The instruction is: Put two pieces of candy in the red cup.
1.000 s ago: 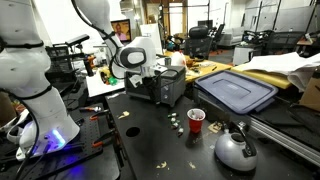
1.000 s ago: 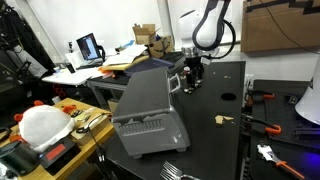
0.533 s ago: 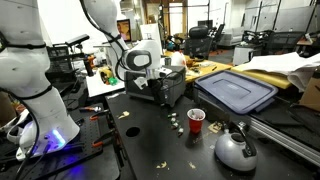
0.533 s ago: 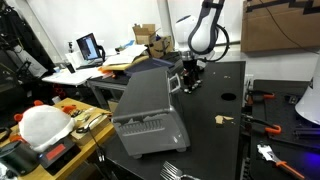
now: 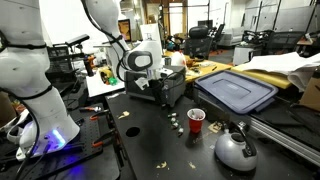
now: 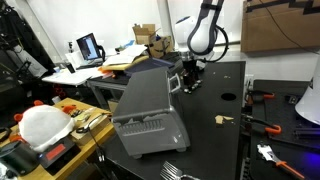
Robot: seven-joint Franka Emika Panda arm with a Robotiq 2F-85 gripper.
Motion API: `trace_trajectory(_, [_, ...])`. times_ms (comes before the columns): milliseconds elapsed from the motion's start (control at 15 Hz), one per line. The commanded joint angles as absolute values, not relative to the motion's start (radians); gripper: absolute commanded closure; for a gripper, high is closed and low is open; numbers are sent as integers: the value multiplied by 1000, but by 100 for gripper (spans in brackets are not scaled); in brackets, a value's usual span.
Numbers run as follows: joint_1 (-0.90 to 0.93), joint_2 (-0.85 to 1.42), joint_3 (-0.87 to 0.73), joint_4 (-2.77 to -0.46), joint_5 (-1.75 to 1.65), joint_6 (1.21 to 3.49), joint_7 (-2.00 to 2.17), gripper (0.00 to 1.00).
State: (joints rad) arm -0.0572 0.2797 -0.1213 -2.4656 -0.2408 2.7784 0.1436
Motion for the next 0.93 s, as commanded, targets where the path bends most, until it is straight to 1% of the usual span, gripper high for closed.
trace_trajectory(0, [-40, 280, -137, -2465, -228, 2777, 133, 0])
trace_trajectory(600, [-39, 310, -176, -2443, -251, 2787, 147, 0])
trace_trajectory(867, [-64, 339, -167, -2425, -218, 2790, 96, 0])
